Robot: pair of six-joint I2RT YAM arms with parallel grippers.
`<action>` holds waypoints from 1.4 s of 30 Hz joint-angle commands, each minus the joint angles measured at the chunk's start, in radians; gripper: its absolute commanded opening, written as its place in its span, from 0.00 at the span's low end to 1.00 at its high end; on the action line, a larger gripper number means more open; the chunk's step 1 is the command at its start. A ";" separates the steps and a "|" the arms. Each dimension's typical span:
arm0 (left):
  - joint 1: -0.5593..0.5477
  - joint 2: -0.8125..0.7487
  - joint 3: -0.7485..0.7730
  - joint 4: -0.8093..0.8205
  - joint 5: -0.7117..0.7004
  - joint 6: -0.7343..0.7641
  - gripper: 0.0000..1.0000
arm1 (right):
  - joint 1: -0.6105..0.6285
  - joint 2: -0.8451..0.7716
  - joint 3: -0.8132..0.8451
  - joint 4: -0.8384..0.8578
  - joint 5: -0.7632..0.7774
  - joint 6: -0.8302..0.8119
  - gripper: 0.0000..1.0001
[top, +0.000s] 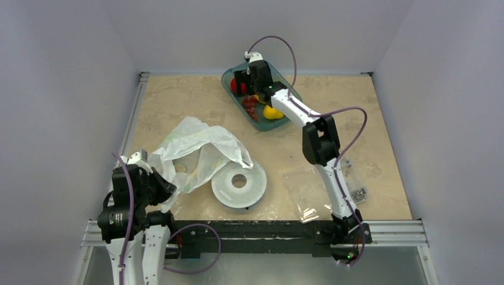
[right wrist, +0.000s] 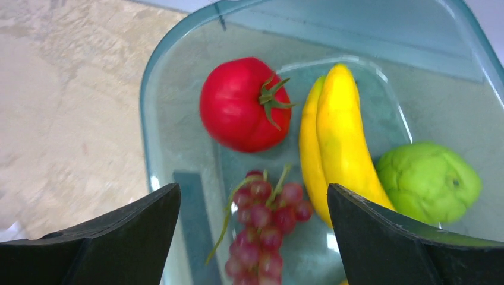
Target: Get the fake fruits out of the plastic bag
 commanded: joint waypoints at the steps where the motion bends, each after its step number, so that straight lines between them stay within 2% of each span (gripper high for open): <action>1: 0.011 -0.011 -0.009 0.037 0.019 0.019 0.00 | 0.025 -0.270 -0.152 0.016 -0.093 0.116 0.91; 4: 0.018 -0.015 -0.009 0.040 0.023 0.020 0.00 | 0.086 -0.492 -0.508 0.261 -0.189 0.217 0.90; 7: 0.020 -0.021 -0.008 0.038 0.022 0.021 0.00 | 0.201 -0.669 -0.730 0.391 -0.162 0.245 0.90; 13: 0.023 -0.035 -0.003 0.035 0.013 0.021 0.00 | 0.392 -0.807 -0.931 0.589 -0.267 0.373 0.84; 20: 0.024 -0.054 0.047 -0.003 -0.058 0.018 0.00 | 0.582 -0.855 -1.054 0.726 -0.163 0.343 0.83; 24: 0.024 -0.047 0.127 -0.065 -0.140 0.021 0.00 | 0.626 -0.822 -1.137 0.859 -0.109 0.358 0.72; 27: 0.024 -0.026 0.165 -0.099 -0.156 0.023 0.00 | 0.642 -0.758 -1.135 0.910 -0.076 0.354 0.58; 30: 0.024 -0.011 0.163 -0.106 -0.142 0.030 0.00 | 0.649 -0.669 -1.074 0.885 -0.064 0.334 0.53; 37: 0.024 0.002 0.154 -0.105 -0.133 0.031 0.00 | 0.659 -0.513 -0.961 0.850 -0.014 0.280 0.50; 42: 0.023 0.009 0.148 -0.102 -0.123 0.032 0.00 | 0.659 -0.376 -0.816 0.768 0.061 0.222 0.59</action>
